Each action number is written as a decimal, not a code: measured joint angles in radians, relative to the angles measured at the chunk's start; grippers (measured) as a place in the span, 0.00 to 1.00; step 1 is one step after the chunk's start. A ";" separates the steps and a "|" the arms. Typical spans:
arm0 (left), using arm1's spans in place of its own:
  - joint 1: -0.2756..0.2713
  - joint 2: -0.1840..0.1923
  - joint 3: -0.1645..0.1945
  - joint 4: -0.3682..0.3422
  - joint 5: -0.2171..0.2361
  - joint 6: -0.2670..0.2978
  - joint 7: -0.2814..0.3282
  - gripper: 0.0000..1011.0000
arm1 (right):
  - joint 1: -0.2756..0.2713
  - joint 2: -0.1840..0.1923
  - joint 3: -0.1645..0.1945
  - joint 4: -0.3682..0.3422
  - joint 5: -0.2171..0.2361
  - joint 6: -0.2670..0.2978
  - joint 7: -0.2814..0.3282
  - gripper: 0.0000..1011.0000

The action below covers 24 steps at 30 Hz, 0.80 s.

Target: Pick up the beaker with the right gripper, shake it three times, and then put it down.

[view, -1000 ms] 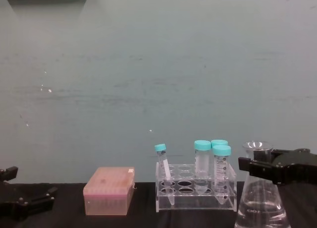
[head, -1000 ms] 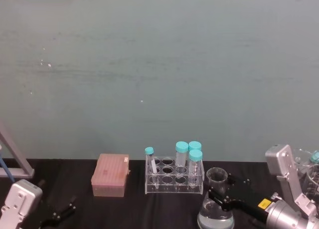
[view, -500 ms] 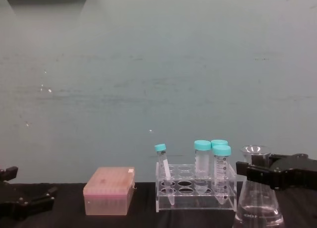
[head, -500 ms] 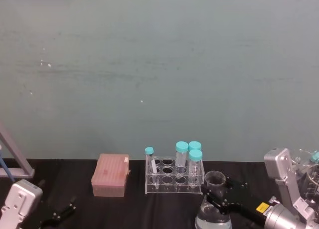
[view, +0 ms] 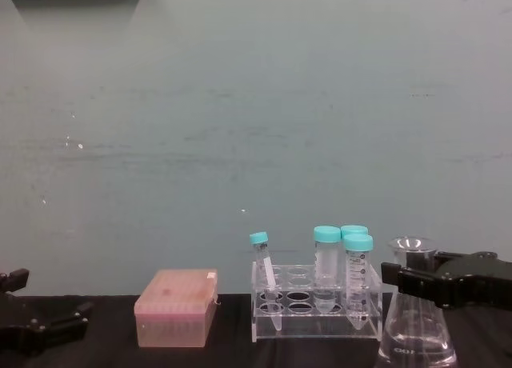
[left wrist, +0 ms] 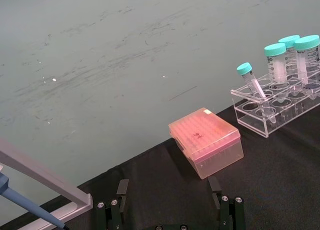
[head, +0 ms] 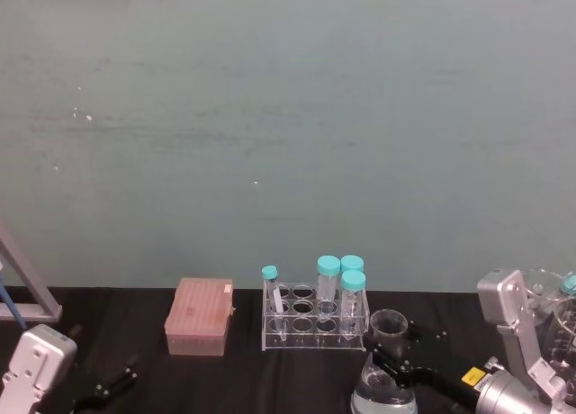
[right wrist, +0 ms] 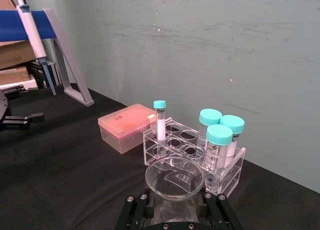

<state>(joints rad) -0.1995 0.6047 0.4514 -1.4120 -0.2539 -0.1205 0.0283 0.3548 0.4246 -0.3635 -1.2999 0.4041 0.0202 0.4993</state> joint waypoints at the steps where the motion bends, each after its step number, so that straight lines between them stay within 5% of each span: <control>1: 0.000 0.000 0.000 0.000 0.000 0.000 0.000 0.99 | 0.000 0.000 0.000 0.001 0.000 0.000 0.000 0.45; 24: 0.000 0.000 0.000 0.000 0.000 0.000 0.000 0.99 | 0.014 -0.005 -0.010 0.013 -0.007 0.005 -0.004 0.45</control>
<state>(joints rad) -0.1995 0.6047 0.4514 -1.4120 -0.2539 -0.1205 0.0283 0.3684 0.4199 -0.3739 -1.2865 0.3975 0.0251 0.4955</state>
